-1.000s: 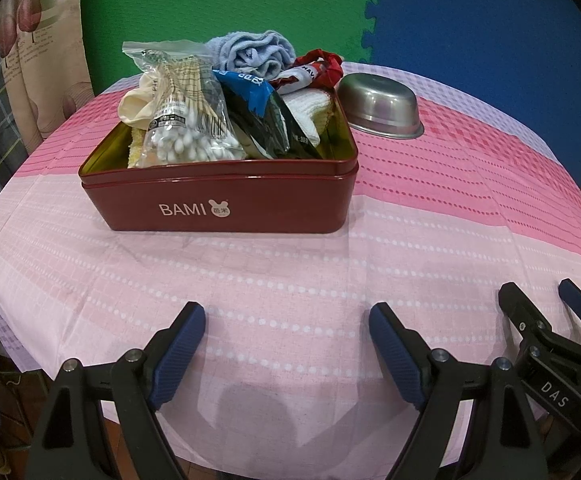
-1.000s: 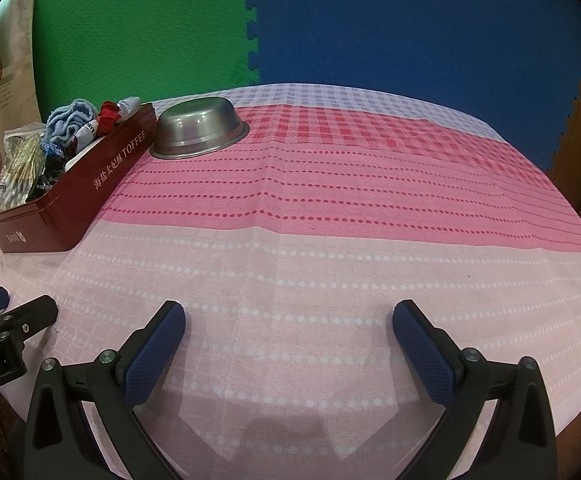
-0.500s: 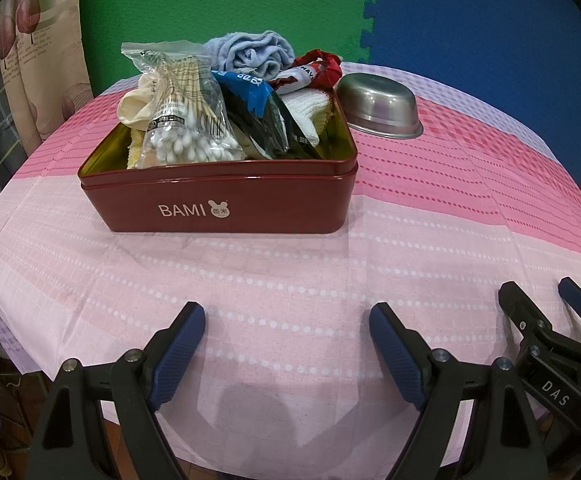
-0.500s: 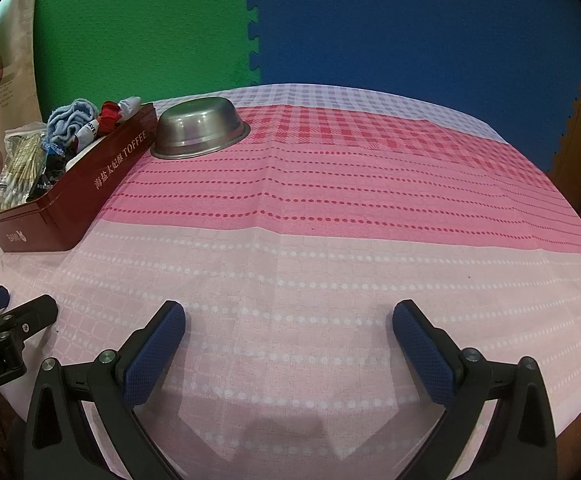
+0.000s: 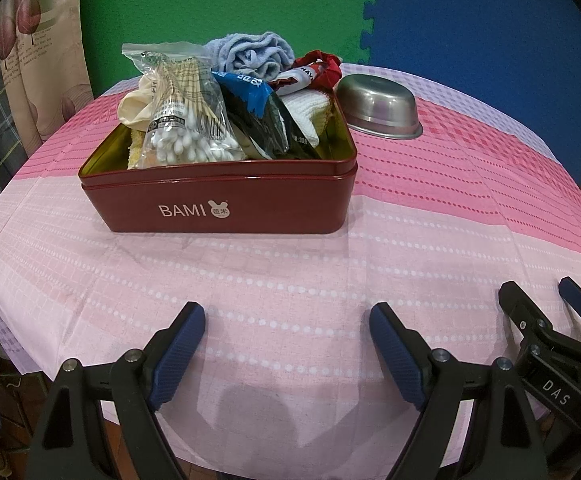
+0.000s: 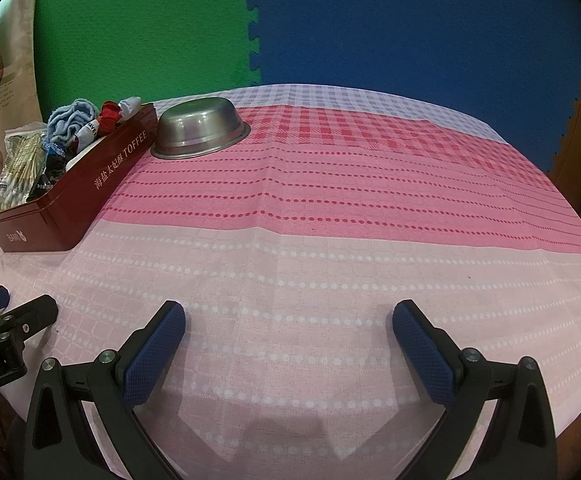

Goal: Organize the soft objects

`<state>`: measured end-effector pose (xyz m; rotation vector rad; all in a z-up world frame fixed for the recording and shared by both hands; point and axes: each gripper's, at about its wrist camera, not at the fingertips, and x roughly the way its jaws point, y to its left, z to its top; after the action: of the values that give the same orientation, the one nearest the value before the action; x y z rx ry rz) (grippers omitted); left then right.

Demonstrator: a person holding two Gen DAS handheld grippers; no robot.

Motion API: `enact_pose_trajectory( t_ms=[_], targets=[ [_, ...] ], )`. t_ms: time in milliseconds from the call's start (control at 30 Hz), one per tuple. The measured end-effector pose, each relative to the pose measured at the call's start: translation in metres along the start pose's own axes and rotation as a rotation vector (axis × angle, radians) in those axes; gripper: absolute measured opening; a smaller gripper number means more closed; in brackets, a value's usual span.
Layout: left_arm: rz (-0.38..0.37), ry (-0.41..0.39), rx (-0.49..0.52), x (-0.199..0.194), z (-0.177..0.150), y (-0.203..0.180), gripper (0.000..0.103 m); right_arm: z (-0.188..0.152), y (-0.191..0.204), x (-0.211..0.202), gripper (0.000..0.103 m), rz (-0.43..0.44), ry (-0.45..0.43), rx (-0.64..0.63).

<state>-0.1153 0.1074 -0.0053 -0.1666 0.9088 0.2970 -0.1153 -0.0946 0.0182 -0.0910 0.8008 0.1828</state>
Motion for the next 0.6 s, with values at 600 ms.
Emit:
enact_pose_trajectory(
  t_ms=[600],
  targets=[
    [0.000,-0.005,-0.005,0.0002,0.0003,-0.0008,0.087,-0.0001,0.0010,-0.0007,0.103,0.000,-0.001,0.000]
  ],
)
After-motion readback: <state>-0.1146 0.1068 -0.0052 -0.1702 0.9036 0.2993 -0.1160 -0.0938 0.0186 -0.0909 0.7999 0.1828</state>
